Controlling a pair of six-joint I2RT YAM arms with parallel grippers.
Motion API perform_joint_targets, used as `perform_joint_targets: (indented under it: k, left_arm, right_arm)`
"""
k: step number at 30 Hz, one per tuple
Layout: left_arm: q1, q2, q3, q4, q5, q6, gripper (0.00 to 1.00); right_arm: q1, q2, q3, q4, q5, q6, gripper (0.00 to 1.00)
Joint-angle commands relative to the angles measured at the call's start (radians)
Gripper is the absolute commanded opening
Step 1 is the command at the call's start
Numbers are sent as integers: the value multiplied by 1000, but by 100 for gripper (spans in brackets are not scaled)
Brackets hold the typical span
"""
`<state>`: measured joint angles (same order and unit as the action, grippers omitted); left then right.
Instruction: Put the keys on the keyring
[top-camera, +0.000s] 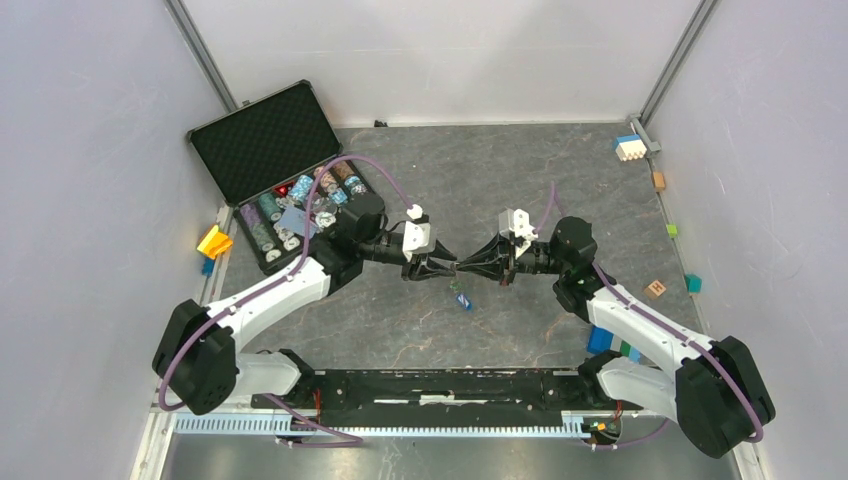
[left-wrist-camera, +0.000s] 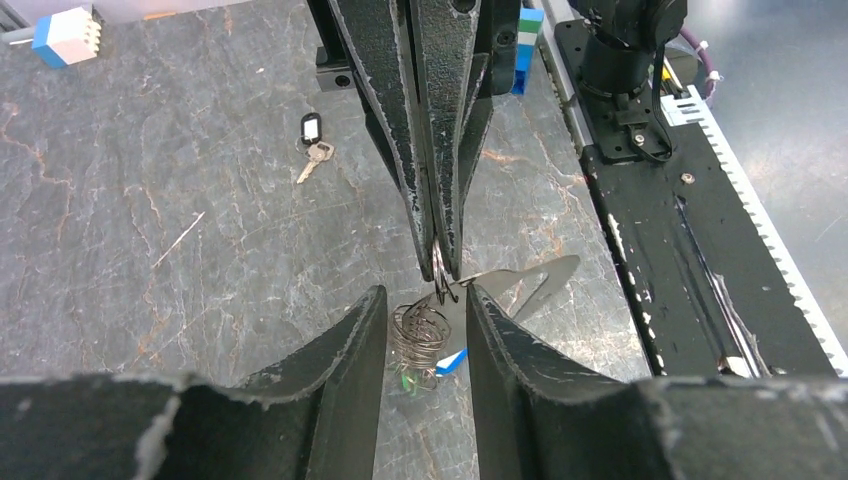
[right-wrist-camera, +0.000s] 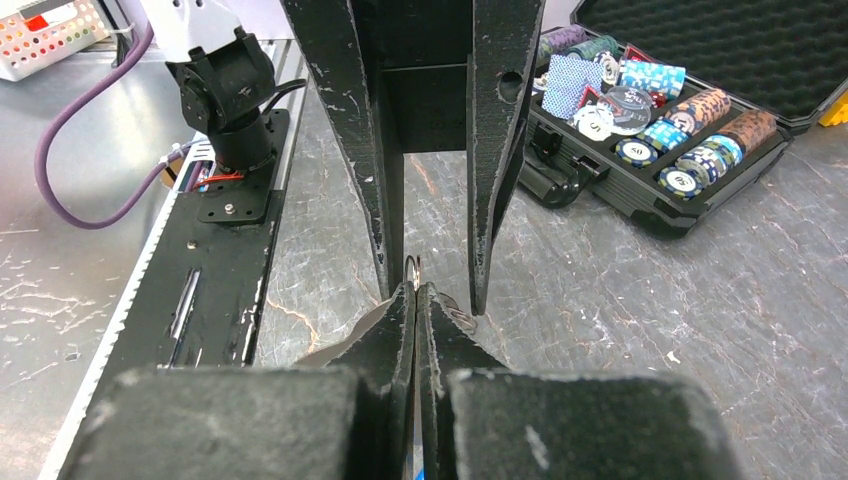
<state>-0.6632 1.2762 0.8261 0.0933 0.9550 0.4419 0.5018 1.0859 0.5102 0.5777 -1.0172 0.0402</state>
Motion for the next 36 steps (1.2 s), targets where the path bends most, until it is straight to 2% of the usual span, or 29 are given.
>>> perform_joint_targets:
  k: [1,14,16,21,24,27,33,36]
  left_arm:
    - [-6,-24,-19,146,18,-100,41]
    - [-7,-25,-20,155,-5,-129,17]
    - [-6,-29,-18,153,-11,-129,17]
    - [-6,-35,-7,134,-21,-122,31]
    - [-6,-43,-2,106,-22,-94,34]
    - [-6,-57,-4,78,-24,-63,34]
    - [-7,-61,-5,71,-19,-55,22]
    - [-7,-51,-5,71,-11,-57,22]
  right_arm:
    - [-5,3,13,65,-10,16,0]
    - [-11,2,8,44,14,-12,0]
    - [-11,-1,10,24,23,-32,0]
    - [-10,-2,9,19,24,-32,0]
    - [-11,-5,8,19,27,-32,0]
    - [-11,-7,7,18,34,-32,0]
    - [-11,-7,7,17,41,-32,0]
    - [-11,-9,7,19,45,-32,0]
